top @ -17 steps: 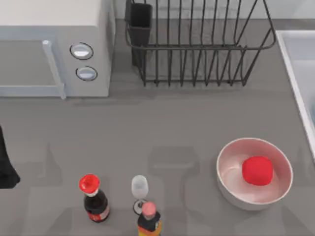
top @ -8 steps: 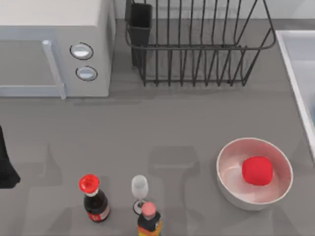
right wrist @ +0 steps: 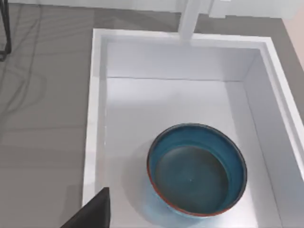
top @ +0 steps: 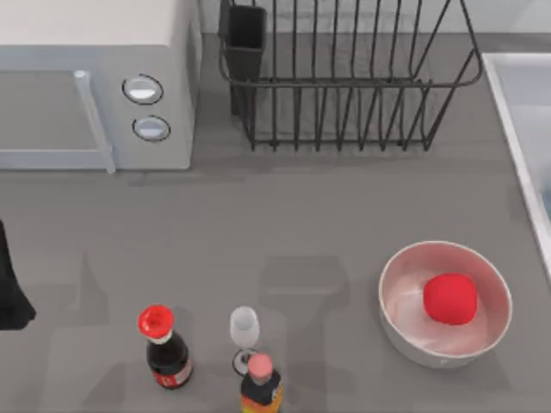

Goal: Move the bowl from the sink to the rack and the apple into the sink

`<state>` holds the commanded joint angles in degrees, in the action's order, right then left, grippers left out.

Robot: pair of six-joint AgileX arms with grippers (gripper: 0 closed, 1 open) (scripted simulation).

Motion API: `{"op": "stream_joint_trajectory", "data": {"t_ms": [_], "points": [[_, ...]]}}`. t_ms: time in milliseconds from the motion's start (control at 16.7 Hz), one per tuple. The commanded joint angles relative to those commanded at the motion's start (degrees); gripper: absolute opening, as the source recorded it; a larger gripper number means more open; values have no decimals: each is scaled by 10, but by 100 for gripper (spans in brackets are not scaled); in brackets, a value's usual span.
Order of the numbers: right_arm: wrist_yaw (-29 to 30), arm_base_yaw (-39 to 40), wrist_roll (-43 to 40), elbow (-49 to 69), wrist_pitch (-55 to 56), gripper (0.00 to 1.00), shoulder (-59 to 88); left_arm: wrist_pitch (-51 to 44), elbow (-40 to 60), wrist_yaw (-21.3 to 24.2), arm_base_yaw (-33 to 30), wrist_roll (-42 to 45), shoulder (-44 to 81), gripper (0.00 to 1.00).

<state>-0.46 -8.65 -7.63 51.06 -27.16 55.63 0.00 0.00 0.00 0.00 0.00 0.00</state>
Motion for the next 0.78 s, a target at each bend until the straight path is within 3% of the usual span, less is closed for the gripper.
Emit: {"op": "stream_joint_trajectory", "data": {"t_ms": [780], "points": [[-9, -108, -104, 665, -356, 100, 732, 0, 0, 0, 0, 0, 0, 100]]}}
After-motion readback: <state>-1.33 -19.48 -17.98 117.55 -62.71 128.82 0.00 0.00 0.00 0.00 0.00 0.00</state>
